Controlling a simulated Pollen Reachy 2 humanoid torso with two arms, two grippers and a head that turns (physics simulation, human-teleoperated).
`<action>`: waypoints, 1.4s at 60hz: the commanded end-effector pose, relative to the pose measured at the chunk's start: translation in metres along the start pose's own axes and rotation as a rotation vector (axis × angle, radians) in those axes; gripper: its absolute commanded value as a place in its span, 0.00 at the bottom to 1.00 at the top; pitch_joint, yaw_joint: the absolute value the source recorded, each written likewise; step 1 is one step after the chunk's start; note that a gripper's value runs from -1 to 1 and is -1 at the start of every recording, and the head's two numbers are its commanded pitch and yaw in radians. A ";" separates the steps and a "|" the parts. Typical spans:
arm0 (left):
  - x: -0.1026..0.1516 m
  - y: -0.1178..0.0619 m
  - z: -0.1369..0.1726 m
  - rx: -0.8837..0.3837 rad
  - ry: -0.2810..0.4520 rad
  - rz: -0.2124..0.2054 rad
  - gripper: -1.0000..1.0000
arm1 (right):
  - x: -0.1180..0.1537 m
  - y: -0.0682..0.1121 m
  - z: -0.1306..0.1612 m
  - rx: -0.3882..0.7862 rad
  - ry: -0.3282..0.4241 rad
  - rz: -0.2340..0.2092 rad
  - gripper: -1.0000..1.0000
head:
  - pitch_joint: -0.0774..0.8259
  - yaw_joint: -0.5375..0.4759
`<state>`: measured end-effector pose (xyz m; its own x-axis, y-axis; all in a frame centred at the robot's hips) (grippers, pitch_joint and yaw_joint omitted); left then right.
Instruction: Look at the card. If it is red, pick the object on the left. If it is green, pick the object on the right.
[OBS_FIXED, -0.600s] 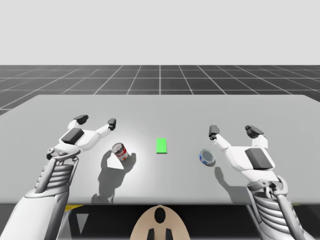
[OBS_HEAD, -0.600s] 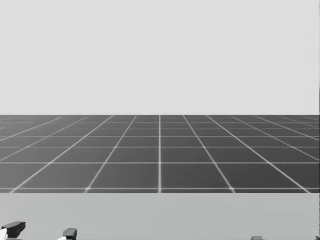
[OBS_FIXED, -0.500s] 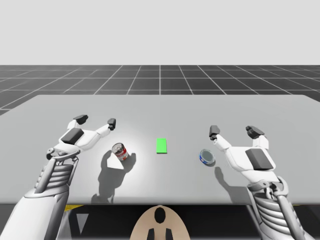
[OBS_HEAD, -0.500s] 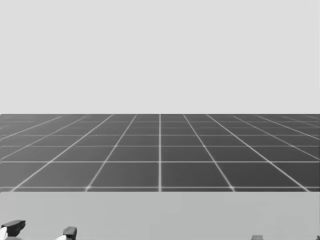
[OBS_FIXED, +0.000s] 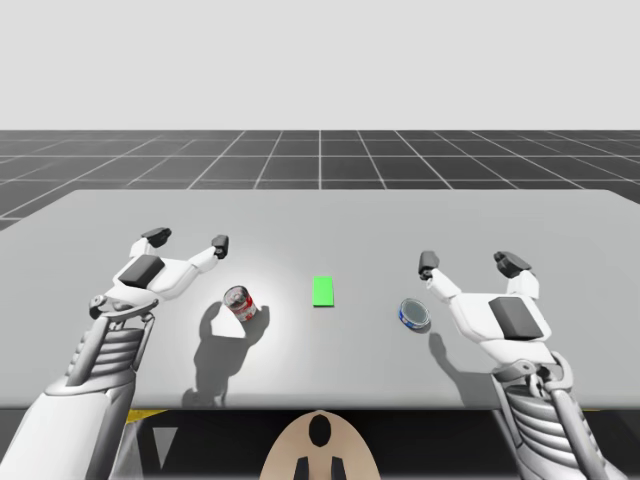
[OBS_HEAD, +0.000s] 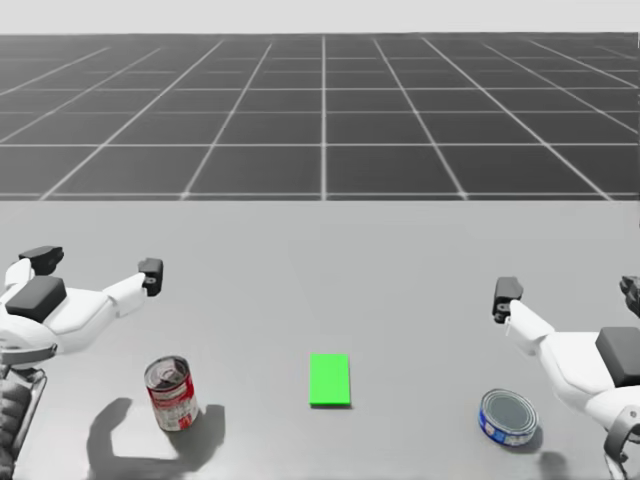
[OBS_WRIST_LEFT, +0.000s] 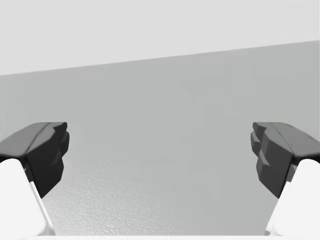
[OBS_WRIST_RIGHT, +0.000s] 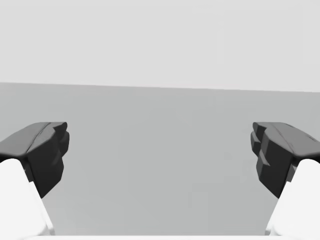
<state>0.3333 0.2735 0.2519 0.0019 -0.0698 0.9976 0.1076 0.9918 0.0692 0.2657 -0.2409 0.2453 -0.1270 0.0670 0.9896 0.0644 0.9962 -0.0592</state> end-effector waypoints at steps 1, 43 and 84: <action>0.000 0.001 0.000 0.001 -0.001 -0.006 0.00 | 0.000 0.000 -0.001 -0.029 -0.015 0.009 0.00 | 0.62 0.53; 0.006 -0.001 0.005 -0.009 -0.026 0.004 0.00 | 0.000 0.003 0.000 -0.021 -0.017 0.030 0.00 | 0.86 0.41; 0.014 -0.003 0.014 -0.042 -0.034 0.062 0.00 | 0.018 0.011 0.023 0.065 0.063 0.023 0.00 | 0.90 0.17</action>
<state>0.3226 0.2720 0.2630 -0.0260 -0.0320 0.9991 0.1332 0.9905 0.0352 0.2572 -0.2346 0.2516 -0.1084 0.1066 0.9884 0.0476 0.9936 -0.1020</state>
